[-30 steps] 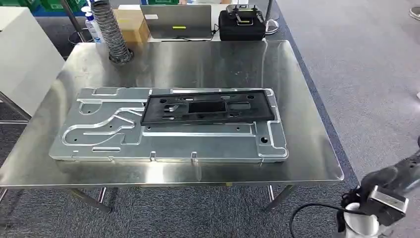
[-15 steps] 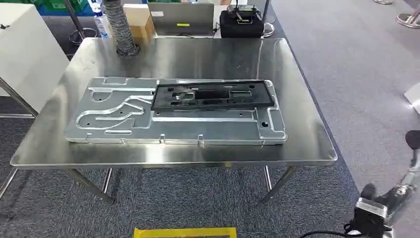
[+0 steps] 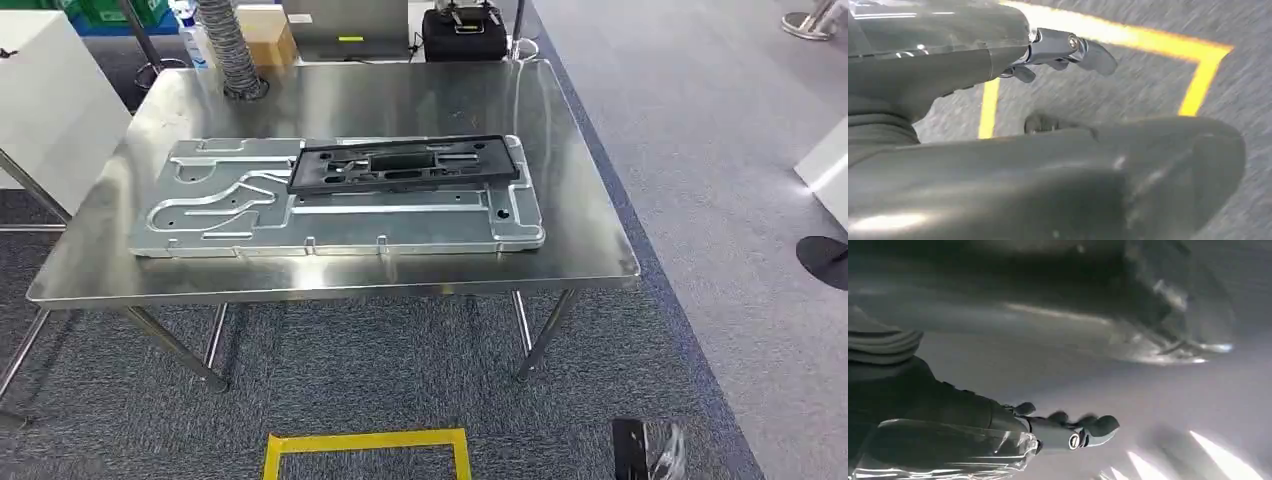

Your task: Take the parts from the cabinet and place them on the table.

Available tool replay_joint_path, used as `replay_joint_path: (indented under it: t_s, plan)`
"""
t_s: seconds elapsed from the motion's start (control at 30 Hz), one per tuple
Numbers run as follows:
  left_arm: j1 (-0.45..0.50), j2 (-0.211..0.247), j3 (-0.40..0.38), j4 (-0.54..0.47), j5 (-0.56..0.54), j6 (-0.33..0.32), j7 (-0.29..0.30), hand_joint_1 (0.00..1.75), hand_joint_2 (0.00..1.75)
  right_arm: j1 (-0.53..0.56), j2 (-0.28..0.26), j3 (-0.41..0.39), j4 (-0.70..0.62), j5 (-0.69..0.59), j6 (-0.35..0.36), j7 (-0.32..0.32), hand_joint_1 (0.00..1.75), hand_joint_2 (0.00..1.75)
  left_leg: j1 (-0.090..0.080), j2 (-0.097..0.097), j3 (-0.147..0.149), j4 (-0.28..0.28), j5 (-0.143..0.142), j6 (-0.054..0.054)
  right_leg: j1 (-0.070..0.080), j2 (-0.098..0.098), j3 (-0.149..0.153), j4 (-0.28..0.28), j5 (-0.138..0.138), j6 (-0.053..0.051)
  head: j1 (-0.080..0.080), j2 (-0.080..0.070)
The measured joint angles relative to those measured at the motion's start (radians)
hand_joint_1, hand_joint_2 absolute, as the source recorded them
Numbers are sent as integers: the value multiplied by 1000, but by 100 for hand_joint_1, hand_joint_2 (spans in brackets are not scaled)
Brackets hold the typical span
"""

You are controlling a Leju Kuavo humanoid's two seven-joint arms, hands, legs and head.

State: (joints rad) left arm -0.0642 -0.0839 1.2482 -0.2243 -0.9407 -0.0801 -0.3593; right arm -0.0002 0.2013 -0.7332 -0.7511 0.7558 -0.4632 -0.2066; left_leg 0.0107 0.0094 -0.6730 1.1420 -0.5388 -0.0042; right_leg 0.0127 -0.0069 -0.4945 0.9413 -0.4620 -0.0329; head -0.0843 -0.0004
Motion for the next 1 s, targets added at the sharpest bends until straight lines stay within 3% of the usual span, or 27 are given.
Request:
replay_joint_path:
  t_s: [0.03,0.07,0.1,0.13,0.17,0.2,0.23,0.27,0.3,0.33,0.4,0.43,0.47,0.53,0.57,0.6,0.63,0.67,0.7,0.73,0.77,0.8,0.87,0.9,0.93,0.97,1.0]
  plan:
    - [3,-9,1,3,-3,0,8,0,0,7,-13,-1,79,21,19,80,0,0,0,0,-15,78,-50,-5,0,-3,-16,1,12,0,0,0]
    - [6,-16,2,5,-8,0,18,0,0,11,-19,-2,155,40,37,150,0,0,1,0,-19,137,-65,-10,0,-5,-34,4,24,1,0,0]
    - [9,-22,2,6,-13,1,25,0,0,10,-22,-4,216,54,48,189,0,0,4,0,-9,166,-42,-14,0,-5,-58,9,37,2,0,0]
    - [10,-26,2,6,-14,3,30,0,0,8,-22,-4,258,63,60,217,0,0,6,0,17,152,-5,-16,-1,-4,-80,15,49,4,0,0]
    - [9,-27,2,6,-16,3,33,0,0,4,-22,-4,290,70,67,234,0,0,7,0,59,106,33,-16,-3,-2,-103,23,58,7,0,0]
    - [7,-28,2,6,-25,3,38,0,0,0,-22,-4,327,79,79,257,0,0,7,0,124,26,55,-15,-4,2,-127,35,68,12,0,0]
    - [4,-29,2,6,-33,3,45,0,0,-4,-22,-3,350,86,90,276,0,0,7,-2,201,-71,29,-11,-6,5,-139,49,76,18,0,0]
    - [2,-29,0,6,-41,2,51,0,0,-5,-22,-1,369,94,110,298,0,0,0,-3,259,-164,-12,-7,-2,6,-150,59,79,23,0,0]
    - [1,-30,-3,6,-49,0,58,0,0,-7,-24,2,388,97,136,322,0,0,-3,-4,258,-170,-22,7,-4,5,-148,59,88,30,0,0]
    - [2,-32,-7,8,-56,0,64,0,0,-11,-25,2,407,97,158,344,0,0,-4,-3,255,-171,-17,11,-6,5,-148,59,97,34,0,0]
    - [6,-33,-15,8,-70,0,72,0,0,-12,-25,2,430,83,197,371,0,0,-8,1,239,-168,3,30,-9,8,-156,56,117,48,0,0]
    - [2,-37,-20,9,-79,0,77,0,0,-17,-25,-2,445,62,228,390,0,0,-5,8,225,-169,18,40,-15,9,-168,75,78,51,0,0]
    - [0,-37,-24,9,-89,0,82,0,0,-17,-25,-8,452,47,245,402,0,0,-6,9,210,-169,30,48,-16,8,-187,124,8,54,0,0]
    - [0,-44,-38,9,-107,0,84,0,0,-17,-24,-26,467,24,271,413,0,0,-9,9,178,-168,55,52,-18,8,-223,271,-108,61,0,0]
    - [0,-47,-45,10,-110,0,84,0,0,-16,-23,-30,472,17,276,413,0,0,-11,10,159,-168,69,52,-18,8,-235,342,-130,63,0,0]
    - [0,-50,-49,10,-114,0,84,0,0,-15,-22,-35,476,15,276,415,0,0,-13,11,140,-166,82,50,-18,8,-232,380,-117,64,0,0]
    - [0,-52,-50,11,-116,0,84,0,0,-16,-22,-39,479,14,276,415,0,0,-14,13,120,-164,95,49,-17,8,-208,374,-81,62,0,0]
    - [1,-54,-54,11,-117,0,84,0,0,-16,-22,-43,481,12,279,415,0,0,-15,14,100,-162,108,46,-17,8,-163,328,-42,58,0,0]
    - [1,-55,-57,12,-120,0,83,0,0,-17,-22,-45,482,10,285,414,0,0,-15,14,84,-159,120,44,-16,8,-102,252,-23,52,0,0]
    - [0,-55,-61,12,-123,-1,81,0,0,-19,-22,-48,483,8,293,410,0,0,-15,14,73,-154,131,42,-13,8,-25,156,-32,44,0,0]
    - [1,-56,-67,12,-125,-5,78,0,0,-20,-23,-49,483,7,297,400,0,0,-20,13,64,-151,136,37,-6,7,67,49,-65,36,0,0]
    - [3,-56,-71,13,-126,-12,75,0,0,-21,-23,-51,483,6,306,385,0,0,-19,16,60,-149,148,31,-5,7,86,-9,-88,34,0,0]
    - [2,-55,-71,13,-125,-21,73,0,0,-20,-24,-54,487,6,313,361,0,0,-13,19,58,-155,169,18,1,8,73,1,-72,27,0,0]
    - [4,-55,-71,13,-122,-22,73,0,0,-18,-24,-54,488,9,321,345,0,0,-13,18,56,-158,178,13,-4,7,67,-5,-59,19,0,0]
    - [3,-53,-71,13,-118,-22,73,0,0,-20,-24,-54,490,14,327,334,0,0,-11,12,50,-145,155,8,-8,-1,60,-9,-46,12,0,0]
    - [4,-53,-71,13,-115,-23,74,0,0,-21,-29,-54,492,18,335,323,0,0,-10,5,32,-105,96,4,-7,-2,45,-8,-36,2,0,0]
    - [7,-53,-71,13,-114,-23,74,0,0,-21,-35,-54,494,22,345,313,0,0,-8,1,12,-36,30,0,-6,-3,31,-6,-25,-1,0,0]
